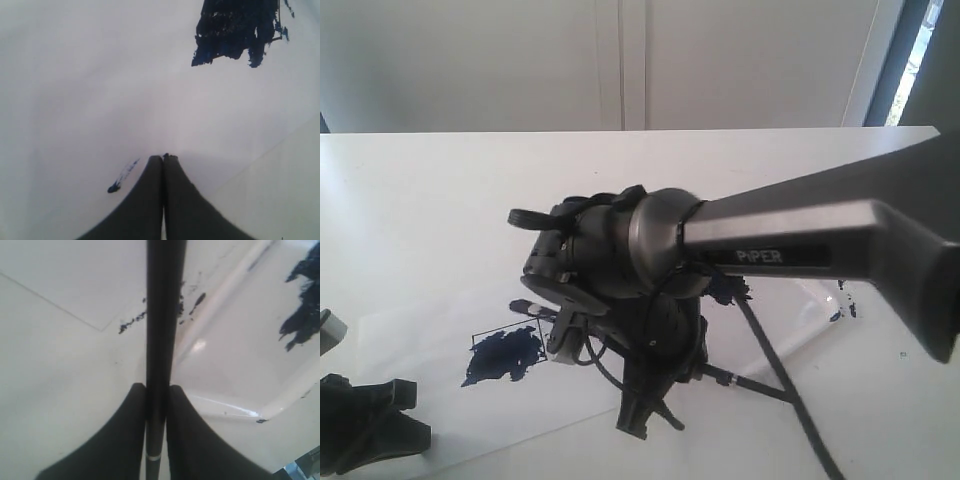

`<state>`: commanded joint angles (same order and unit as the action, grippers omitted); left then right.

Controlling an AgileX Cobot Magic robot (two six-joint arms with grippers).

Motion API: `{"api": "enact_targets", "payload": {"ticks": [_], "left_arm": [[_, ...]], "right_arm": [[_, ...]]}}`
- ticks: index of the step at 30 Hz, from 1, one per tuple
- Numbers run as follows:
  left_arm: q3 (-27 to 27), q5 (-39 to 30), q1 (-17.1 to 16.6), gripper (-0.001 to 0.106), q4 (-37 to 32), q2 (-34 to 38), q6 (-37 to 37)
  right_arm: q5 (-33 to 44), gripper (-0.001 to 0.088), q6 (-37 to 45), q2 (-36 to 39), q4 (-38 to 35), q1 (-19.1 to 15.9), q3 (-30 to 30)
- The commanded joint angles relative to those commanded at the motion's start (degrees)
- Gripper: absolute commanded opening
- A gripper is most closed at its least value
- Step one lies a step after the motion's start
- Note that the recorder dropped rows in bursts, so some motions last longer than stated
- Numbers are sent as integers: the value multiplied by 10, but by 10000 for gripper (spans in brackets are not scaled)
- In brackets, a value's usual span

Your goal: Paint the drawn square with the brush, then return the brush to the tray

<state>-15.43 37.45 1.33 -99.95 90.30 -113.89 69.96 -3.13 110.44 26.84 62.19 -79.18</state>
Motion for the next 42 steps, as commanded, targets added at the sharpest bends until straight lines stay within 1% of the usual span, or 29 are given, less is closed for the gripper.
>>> {"api": "enact_targets", "payload": {"ticks": [1,7,11,14,18,21,27,33,37,42], "left_arm": [[0,0,0,0,0,0,7],[0,4,0,0,9,-3,33],[0,4,0,0,12,-16,33],[0,10,0,0,17,-30,33],[0,32,0,0,30,-58,45],[0,46,0,0,36,-84,47],[0,50,0,0,39,-140,47],[0,68,0,0,39,-214,47],[0,78,0,0,39,-274,47],[0,89,0,0,48,-369,43]], "right_arm": [[0,0,-15,-43,1,0,0],[0,0,-96,-157,1,0,0],[-8,0,-128,-211,3,0,13],[-9,0,-145,-239,11,0,36],[-8,0,-190,-272,48,0,91],[-15,0,-217,-300,58,0,138],[-63,0,-291,-348,77,0,240],[-166,0,-395,-368,94,0,343],[-233,0,-495,-368,138,0,414],[-278,0,-565,-358,178,0,475]]}}
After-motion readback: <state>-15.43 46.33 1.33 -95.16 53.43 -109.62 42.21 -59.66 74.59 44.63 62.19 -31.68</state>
